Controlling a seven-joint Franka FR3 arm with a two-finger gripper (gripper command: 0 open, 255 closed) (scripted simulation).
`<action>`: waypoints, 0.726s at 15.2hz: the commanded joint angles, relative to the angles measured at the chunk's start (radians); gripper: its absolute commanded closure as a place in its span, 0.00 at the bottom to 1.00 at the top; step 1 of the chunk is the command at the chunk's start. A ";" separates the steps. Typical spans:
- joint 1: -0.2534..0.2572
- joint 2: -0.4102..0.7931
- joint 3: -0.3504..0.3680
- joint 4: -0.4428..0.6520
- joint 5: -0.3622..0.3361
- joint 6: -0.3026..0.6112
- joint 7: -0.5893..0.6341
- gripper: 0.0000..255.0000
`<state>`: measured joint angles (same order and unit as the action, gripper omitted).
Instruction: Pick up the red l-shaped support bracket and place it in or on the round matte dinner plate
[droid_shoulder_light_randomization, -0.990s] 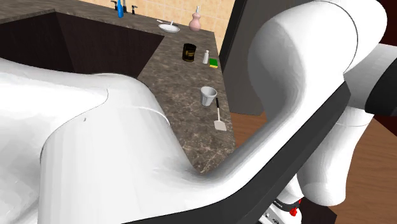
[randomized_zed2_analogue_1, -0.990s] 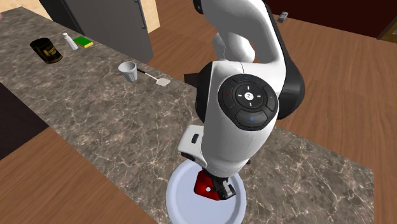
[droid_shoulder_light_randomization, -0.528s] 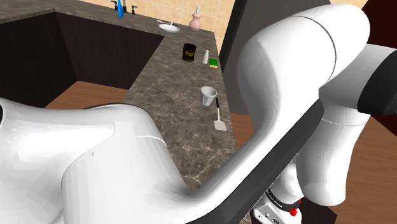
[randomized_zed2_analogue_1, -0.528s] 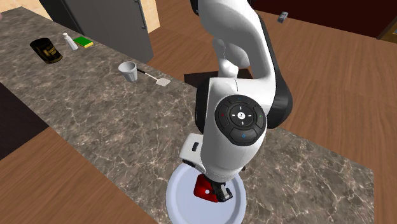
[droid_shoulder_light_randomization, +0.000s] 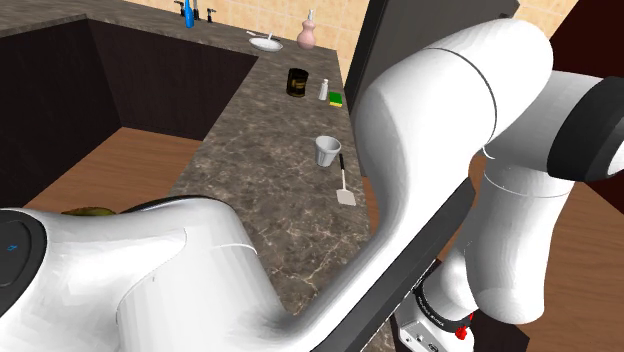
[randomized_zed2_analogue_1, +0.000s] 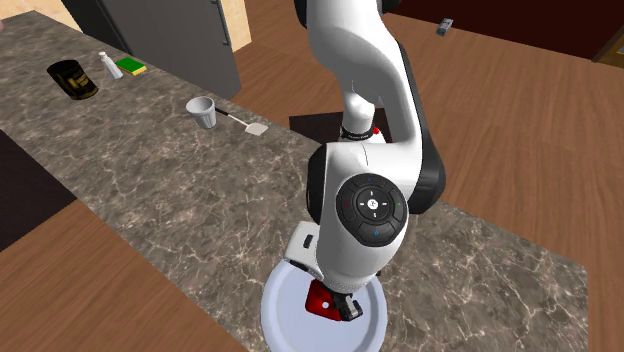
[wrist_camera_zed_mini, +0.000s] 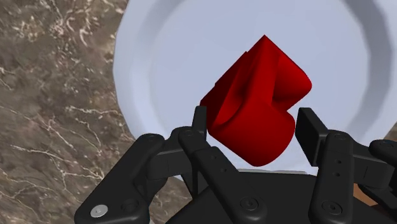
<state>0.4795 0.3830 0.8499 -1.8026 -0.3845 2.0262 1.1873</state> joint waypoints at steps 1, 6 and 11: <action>-0.001 0.000 0.000 -0.002 -0.001 0.003 -0.001 1.00; -0.001 0.000 -0.001 -0.002 -0.001 0.003 -0.001 0.00; -0.001 0.000 0.000 -0.002 -0.001 0.003 -0.001 0.00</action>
<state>0.4785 0.3830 0.8494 -1.8048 -0.3851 2.0291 1.1868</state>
